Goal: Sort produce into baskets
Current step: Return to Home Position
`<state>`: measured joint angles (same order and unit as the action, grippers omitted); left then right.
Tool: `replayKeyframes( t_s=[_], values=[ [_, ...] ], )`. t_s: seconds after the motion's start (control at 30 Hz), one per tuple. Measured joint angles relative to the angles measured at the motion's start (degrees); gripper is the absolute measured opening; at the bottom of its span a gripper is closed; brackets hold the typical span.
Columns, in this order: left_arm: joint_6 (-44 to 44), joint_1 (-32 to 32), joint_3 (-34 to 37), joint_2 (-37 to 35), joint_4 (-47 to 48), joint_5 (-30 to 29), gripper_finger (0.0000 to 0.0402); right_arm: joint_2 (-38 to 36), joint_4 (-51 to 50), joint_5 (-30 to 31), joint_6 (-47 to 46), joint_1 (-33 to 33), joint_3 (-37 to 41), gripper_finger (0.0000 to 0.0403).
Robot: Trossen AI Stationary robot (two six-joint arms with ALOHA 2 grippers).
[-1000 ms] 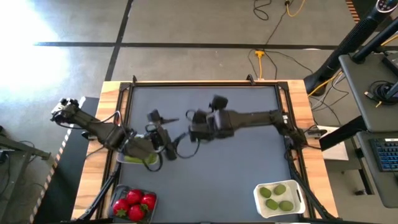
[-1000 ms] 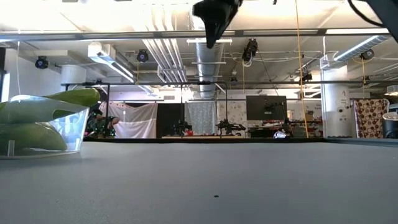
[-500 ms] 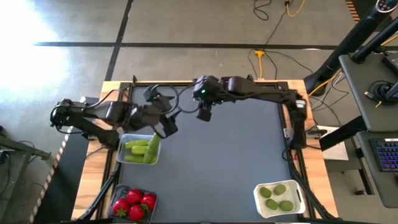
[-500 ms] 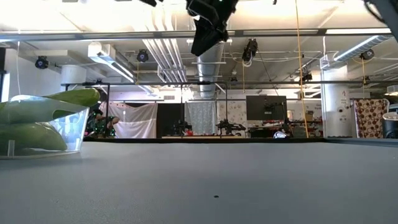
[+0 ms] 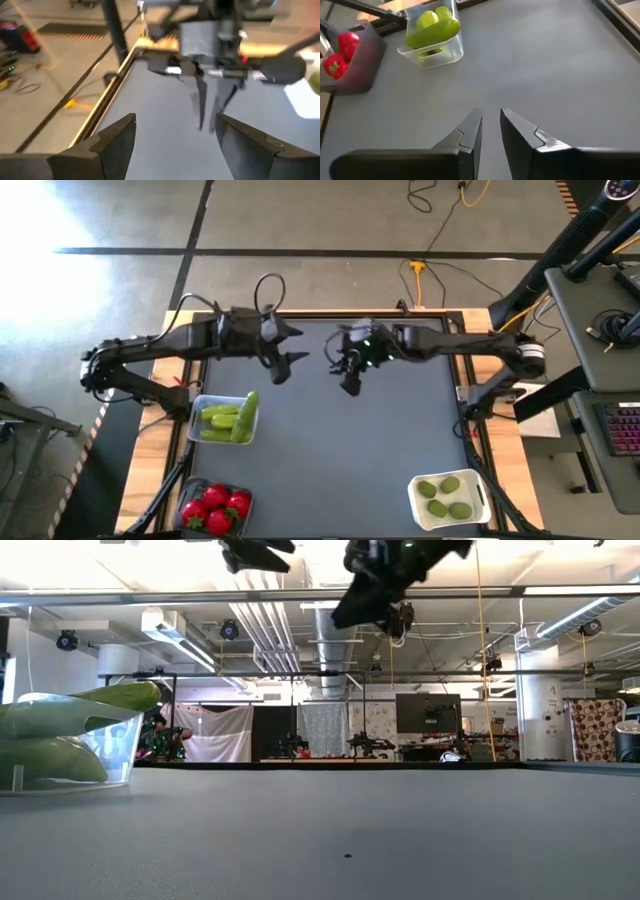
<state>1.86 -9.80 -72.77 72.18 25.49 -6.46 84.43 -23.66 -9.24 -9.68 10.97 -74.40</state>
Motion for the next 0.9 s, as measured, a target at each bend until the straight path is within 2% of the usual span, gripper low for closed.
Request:
replayKeyframes(
  t_s=[0.1,0.23,0.33,0.53,0.73,0.83,0.9],
  values=[
    [-1.8,-2.7,3.4,0.0,-8.4,4.9,0.0253,-5.5,6.5,4.1,-3.9,-2.3,7.4,0.0055],
    [-5.1,-5.2,7.2,0.0,-15.0,6.6,0.0253,-14.4,21.9,3.5,-7.4,-3.9,18.8,0.0052],
    [-6.1,-5.6,8.9,0.0,-16.7,6.6,0.0253,-21.2,32.9,0.8,-8.3,-4.4,27.3,0.0052],
    [-10.4,-5.6,11.3,0.0,-18.0,7.5,0.0253,-32.5,49.9,0.4,-6.3,-5.7,41.2,0.0052],
    [-10.9,-5.6,11.5,-0.7,-17.0,7.6,0.0253,-43.1,50.7,3.0,-11.2,-6.1,49.6,0.0052],
    [-11.0,-5.6,11.4,-1.6,-14.9,7.7,0.0253,-50.0,47.8,0.9,-8.8,-7.6,53.1,0.0052],
    [-11.0,-5.6,11.5,-2.2,-13.0,7.7,0.0253,-53.9,47.5,2.2,-7.7,-9.2,55.8,0.0052]
  ],
)
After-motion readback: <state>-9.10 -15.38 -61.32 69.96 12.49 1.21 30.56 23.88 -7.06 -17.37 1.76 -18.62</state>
